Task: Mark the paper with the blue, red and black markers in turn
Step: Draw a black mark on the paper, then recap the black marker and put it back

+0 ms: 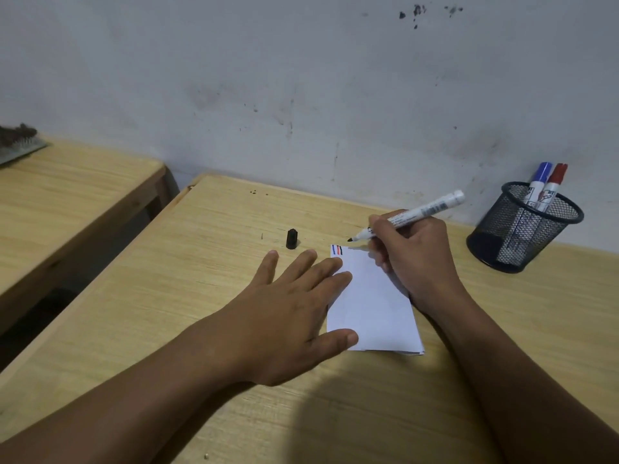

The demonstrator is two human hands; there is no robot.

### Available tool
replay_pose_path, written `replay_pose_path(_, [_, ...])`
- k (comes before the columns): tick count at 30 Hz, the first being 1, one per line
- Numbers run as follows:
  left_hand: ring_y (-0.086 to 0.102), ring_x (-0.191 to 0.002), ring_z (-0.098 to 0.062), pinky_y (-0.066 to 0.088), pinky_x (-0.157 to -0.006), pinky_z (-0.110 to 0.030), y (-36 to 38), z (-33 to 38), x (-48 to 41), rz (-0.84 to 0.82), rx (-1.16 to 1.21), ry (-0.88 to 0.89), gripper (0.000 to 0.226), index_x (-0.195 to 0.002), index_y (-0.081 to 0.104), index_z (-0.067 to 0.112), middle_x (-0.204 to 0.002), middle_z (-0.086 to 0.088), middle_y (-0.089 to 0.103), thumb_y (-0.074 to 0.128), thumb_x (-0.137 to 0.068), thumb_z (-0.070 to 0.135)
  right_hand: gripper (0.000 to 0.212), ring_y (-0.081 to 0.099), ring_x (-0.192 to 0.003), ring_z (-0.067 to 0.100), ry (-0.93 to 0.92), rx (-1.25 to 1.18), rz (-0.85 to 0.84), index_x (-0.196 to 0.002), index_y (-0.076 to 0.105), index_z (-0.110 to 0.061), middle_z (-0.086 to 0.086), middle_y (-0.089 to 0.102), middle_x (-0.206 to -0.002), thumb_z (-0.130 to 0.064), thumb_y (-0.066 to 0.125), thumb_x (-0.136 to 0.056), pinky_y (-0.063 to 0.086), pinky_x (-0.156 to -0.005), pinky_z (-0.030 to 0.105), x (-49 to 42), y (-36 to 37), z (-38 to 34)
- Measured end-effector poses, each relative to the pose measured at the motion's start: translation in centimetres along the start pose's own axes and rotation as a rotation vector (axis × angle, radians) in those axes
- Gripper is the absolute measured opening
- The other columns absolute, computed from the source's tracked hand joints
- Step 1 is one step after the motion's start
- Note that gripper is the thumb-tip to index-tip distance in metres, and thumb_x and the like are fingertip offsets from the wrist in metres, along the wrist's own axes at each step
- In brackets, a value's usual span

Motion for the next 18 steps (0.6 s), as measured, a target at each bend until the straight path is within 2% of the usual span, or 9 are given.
replay_pose_path(3, [-0.004,-0.148,-0.007,-0.001,-0.121,-0.050,-0.7,0.1,0.1,0.090,0.026,0.023,0.074,-0.152,0.018,0.034,-0.162,0.015,0.009,0.032,-0.090,0.072,0.020,0.053,-0.047,0.014,0.078,-0.266,0.124,-0.078,0.071,-0.007,0.006,0.063,-0.057,-0.017,0.066,-0.095,0.042,-0.041,0.024,0.1,-1.7,1.0])
replay_pose_path(5, [0.010,-0.143,-0.005,0.001,-0.120,-0.053,-1.7,0.1,0.4,0.198,0.094,0.029,0.070,-0.146,0.032,0.036,-0.153,0.015,0.025,0.040,-0.086,0.072,0.022,0.047,-0.043,0.012,0.142,-0.435,0.234,-0.073,0.069,-0.009,0.004,0.060,-0.054,-0.016,0.067,-0.093,0.034,-0.037,0.021,0.1,-2.7,1.9])
replay_pose_path(7, [0.024,-0.136,-0.006,0.003,-0.119,-0.054,-2.9,-0.7,0.6,0.366,0.220,-0.007,0.061,-0.137,0.044,0.038,-0.140,0.016,0.038,0.043,-0.084,0.069,0.024,0.044,-0.041,0.011,0.196,-0.541,0.337,-0.068,0.066,-0.012,0.004,0.059,-0.053,-0.016,0.068,-0.092,0.030,-0.036,0.020,0.2,-3.4,2.6])
replay_pose_path(10, [0.042,-0.120,-0.015,0.021,-0.111,-0.050,-5.0,-3.5,0.3,0.660,0.223,-0.202,0.050,-0.130,0.054,0.034,-0.123,0.010,0.050,0.043,-0.088,0.061,0.024,0.045,-0.040,0.009,0.263,-0.628,0.414,-0.067,0.066,-0.013,0.006,0.059,-0.057,-0.016,0.069,-0.091,0.030,-0.036,0.018,0.3,-4.0,3.0])
replay_pose_path(11, [0.043,-0.118,-0.017,0.025,-0.106,-0.048,-5.4,-4.4,-0.2,0.651,0.187,-0.302,0.049,-0.131,0.052,0.035,-0.122,0.008,0.052,0.043,-0.090,0.059,0.024,0.045,-0.039,0.008,0.283,-0.631,0.416,-0.068,0.066,-0.012,0.007,0.059,-0.059,-0.016,0.069,-0.091,0.031,-0.036,0.018,0.4,-4.1,2.9])
replay_pose_path(13, [0.044,-0.117,-0.020,0.026,-0.097,-0.046,-5.3,-5.9,-1.2,0.504,0.122,-0.472,0.043,-0.133,0.051,0.038,-0.121,0.006,0.055,0.041,-0.094,0.054,0.023,0.045,-0.039,0.008,0.301,-0.606,0.396,-0.069,0.066,-0.010,0.007,0.060,-0.058,-0.016,0.069,-0.091,0.032,-0.035,0.017,0.9,-4.2,2.1])
replay_pose_path(15, [0.049,-0.111,-0.019,0.028,-0.092,-0.045,-5.4,-6.3,-1.7,0.414,0.065,-0.519,0.031,-0.119,0.062,0.037,-0.113,0.007,0.063,0.042,-0.097,0.046,0.022,0.046,-0.038,0.008,0.292,-0.573,0.362,-0.072,0.067,-0.005,0.007,0.060,-0.057,-0.015,0.069,-0.092,0.033,-0.035,0.019,1.9,-4.7,0.9])
replay_pose_path(18, [0.057,-0.098,-0.013,0.027,-0.086,-0.040,-6.8,-5.9,-1.0,0.495,0.194,-0.524,0.021,-0.094,0.069,0.034,-0.094,0.010,0.070,0.049,-0.095,0.037,0.017,0.047,-0.041,0.010,0.230,-0.521,0.283,-0.079,0.068,-0.001,0.009,0.061,-0.058,-0.011,0.068,-0.092,0.036,-0.037,0.022,3.6,-6.0,-1.8])
Point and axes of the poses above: each hand's wrist, its own x-axis away from the middle knuckle, its own y-axis out of the palm, z = x × y, the point moved 8 cm from there along -x, towards the middle knuckle
